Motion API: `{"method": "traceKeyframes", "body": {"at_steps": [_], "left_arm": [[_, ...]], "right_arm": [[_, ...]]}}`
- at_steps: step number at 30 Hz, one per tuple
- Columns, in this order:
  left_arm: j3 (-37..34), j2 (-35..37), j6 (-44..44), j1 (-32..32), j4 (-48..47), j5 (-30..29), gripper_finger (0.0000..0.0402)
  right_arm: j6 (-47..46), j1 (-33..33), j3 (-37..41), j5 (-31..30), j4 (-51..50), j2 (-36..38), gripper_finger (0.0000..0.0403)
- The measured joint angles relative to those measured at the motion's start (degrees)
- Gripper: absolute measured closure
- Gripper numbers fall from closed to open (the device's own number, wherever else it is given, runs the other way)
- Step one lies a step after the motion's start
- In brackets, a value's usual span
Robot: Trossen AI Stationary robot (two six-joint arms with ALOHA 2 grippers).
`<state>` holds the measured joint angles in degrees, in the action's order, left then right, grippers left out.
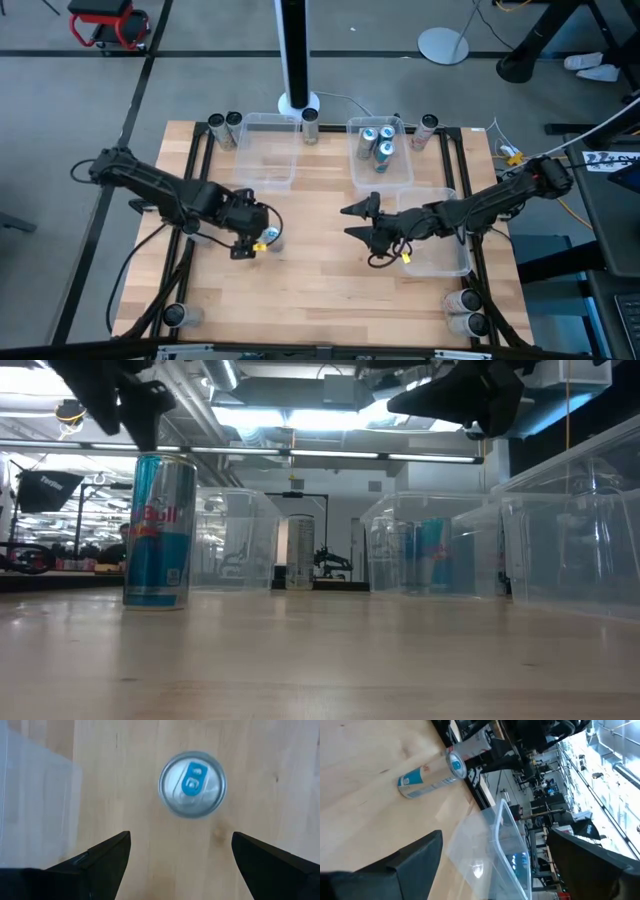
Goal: Sort soda cans
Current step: Put the blue soda can into the top right transparent bin
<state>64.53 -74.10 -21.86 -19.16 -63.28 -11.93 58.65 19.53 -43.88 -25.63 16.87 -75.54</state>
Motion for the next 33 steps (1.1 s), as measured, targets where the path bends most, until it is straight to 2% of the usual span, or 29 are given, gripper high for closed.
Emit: {"method": "traceKeyframes", "body": {"at_steps": [5,10,20,24,28,33], "left_arm": [[-6.4,3.82,-3.66,-2.11,3.59,-1.24,0.0066],[-13.83,4.45,-6.8,-3.82,9.53,-1.43,0.0066],[-27.93,4.37,-8.85,-6.16,30.08,-1.81,0.0066],[-34.41,4.34,-10.12,-7.42,41.47,-2.64,0.0068],[-37.71,4.34,-9.68,-7.74,46.04,-3.85,0.0104],[-39.04,4.34,-8.08,-7.73,46.35,-7.34,0.0202]], "right_arm": [[-0.2,0.0,0.0,0.75,2.71,-2.51,0.0045],[-0.26,-0.01,0.0,0.75,4.11,-4.46,0.0045],[-0.26,0.0,0.0,0.75,4.26,-5.36,0.0045],[-0.08,0.0,0.0,0.75,4.17,-5.36,0.0045],[0.05,0.0,0.0,0.71,4.14,-5.36,0.0045],[0.07,0.0,0.0,0.69,4.17,-5.36,0.0045]]}}
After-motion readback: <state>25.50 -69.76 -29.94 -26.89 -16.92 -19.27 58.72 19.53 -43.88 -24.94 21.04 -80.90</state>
